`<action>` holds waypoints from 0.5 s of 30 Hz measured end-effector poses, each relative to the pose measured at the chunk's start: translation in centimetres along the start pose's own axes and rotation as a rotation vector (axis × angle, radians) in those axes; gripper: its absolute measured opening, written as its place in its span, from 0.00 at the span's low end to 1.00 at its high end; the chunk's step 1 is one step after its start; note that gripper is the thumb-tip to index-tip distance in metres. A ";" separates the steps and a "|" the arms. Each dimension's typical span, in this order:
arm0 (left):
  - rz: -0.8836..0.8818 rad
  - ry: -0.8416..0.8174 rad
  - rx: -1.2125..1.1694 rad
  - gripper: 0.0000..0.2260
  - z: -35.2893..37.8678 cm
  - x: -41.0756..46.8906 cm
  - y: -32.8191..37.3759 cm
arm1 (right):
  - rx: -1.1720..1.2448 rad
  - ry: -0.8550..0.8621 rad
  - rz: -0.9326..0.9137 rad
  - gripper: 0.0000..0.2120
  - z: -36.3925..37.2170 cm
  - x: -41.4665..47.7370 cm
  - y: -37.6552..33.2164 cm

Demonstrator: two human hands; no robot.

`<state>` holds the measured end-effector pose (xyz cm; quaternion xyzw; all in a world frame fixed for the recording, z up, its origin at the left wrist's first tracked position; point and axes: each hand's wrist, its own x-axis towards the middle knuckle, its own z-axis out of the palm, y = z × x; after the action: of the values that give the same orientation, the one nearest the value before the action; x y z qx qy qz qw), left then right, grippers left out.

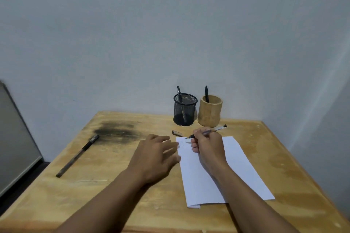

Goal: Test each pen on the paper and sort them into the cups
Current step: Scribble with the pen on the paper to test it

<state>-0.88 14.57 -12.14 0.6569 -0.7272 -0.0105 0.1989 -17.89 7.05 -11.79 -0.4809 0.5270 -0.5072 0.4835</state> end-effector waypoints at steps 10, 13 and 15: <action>-0.053 0.028 -0.031 0.24 0.9 -1.0 0.5 | -0.117 -0.005 -0.035 0.08 -0.4 -1.2 -1.0; -0.046 0.038 -0.040 0.24 0.9 -1.0 0.7 | -0.173 0.007 -0.056 0.05 0.0 -1.5 -0.9; -0.051 0.050 -0.060 0.24 0.9 -1.0 0.6 | -0.143 -0.018 -0.048 0.04 0.2 -1.5 -0.6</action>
<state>-1.70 15.45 -13.07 0.6690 -0.7044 -0.0211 0.2363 -17.63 8.51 -11.15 -0.5313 0.5459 -0.4751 0.4405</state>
